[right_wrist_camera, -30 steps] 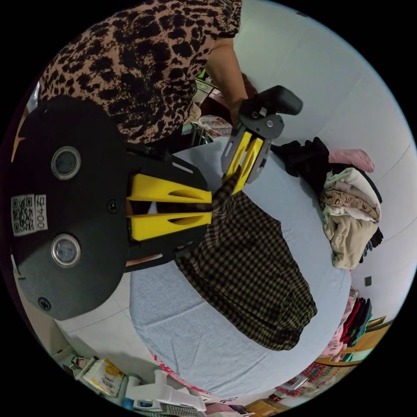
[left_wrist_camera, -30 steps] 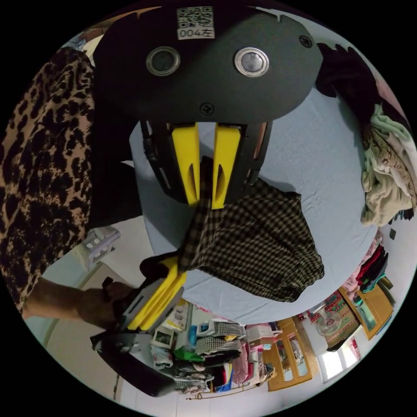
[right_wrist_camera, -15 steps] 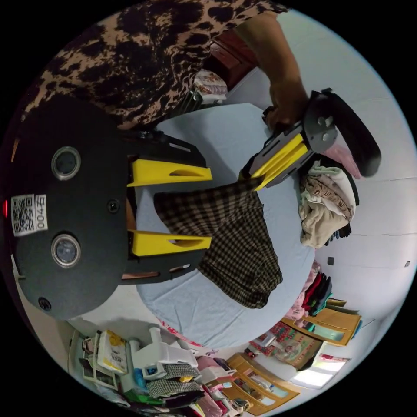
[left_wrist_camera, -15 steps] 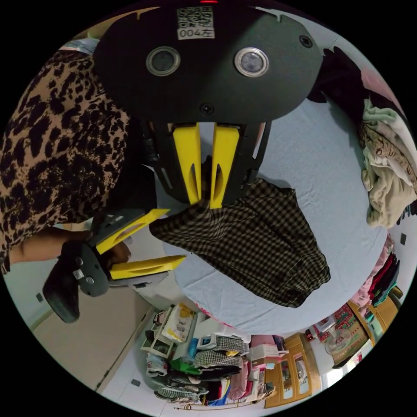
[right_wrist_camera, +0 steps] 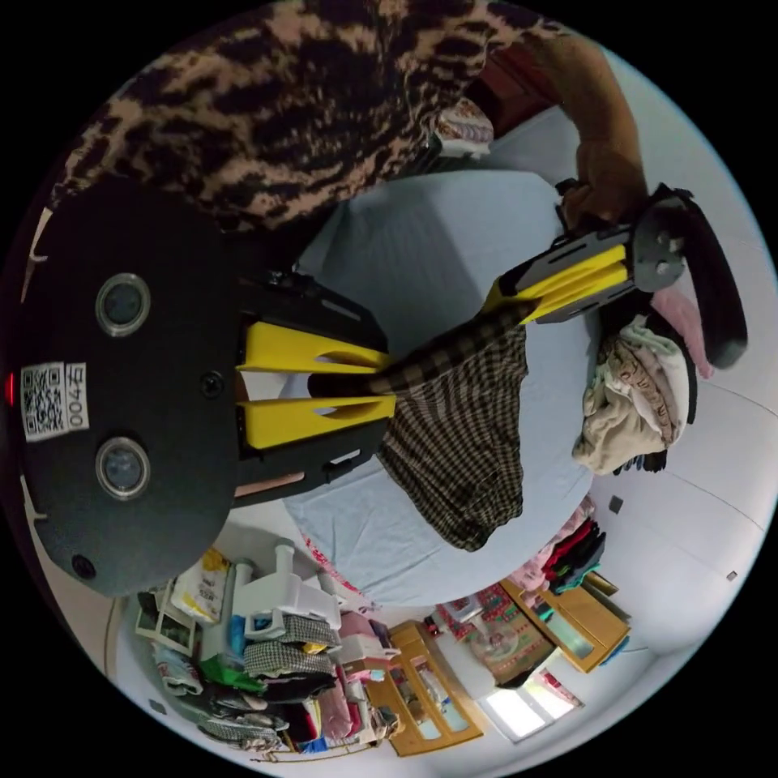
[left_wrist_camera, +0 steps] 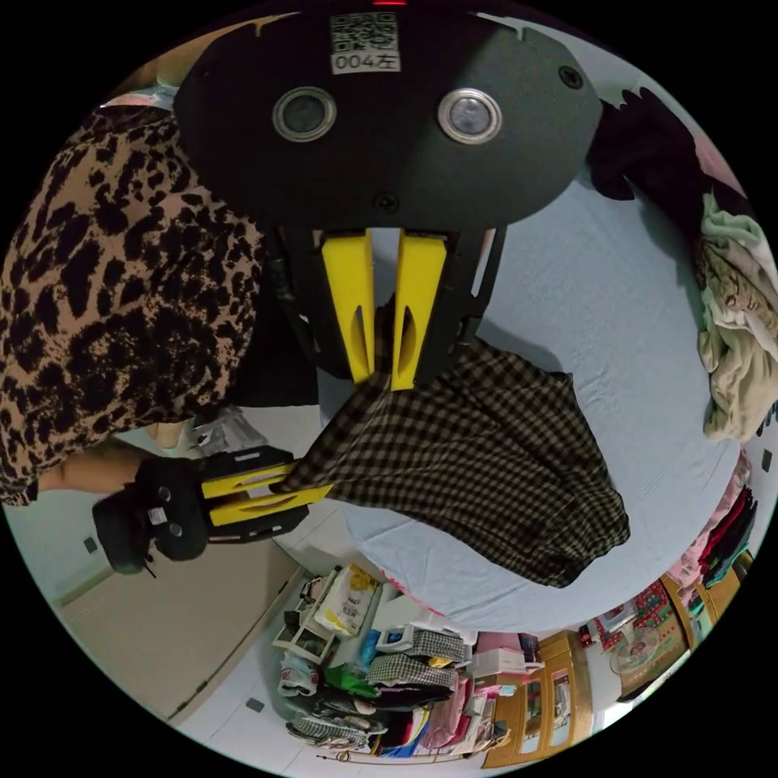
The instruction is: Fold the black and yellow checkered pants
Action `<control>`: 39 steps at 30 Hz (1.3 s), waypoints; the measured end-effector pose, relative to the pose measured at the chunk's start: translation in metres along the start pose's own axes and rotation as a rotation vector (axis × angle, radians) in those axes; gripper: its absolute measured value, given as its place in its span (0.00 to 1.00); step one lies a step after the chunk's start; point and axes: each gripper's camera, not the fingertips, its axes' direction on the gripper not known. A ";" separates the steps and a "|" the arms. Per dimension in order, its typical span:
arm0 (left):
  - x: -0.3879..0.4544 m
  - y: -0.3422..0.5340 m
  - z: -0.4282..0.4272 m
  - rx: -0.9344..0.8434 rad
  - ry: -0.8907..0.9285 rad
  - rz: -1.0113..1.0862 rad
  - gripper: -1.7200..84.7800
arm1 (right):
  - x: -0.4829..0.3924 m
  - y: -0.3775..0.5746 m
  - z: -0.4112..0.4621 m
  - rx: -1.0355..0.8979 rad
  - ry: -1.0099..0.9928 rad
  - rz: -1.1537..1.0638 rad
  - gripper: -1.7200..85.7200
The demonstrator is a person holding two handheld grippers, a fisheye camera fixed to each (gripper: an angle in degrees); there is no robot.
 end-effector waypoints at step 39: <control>-0.338 -0.159 0.046 -0.208 0.131 -0.182 0.07 | 0.365 -0.171 0.203 -0.272 -0.569 0.369 0.08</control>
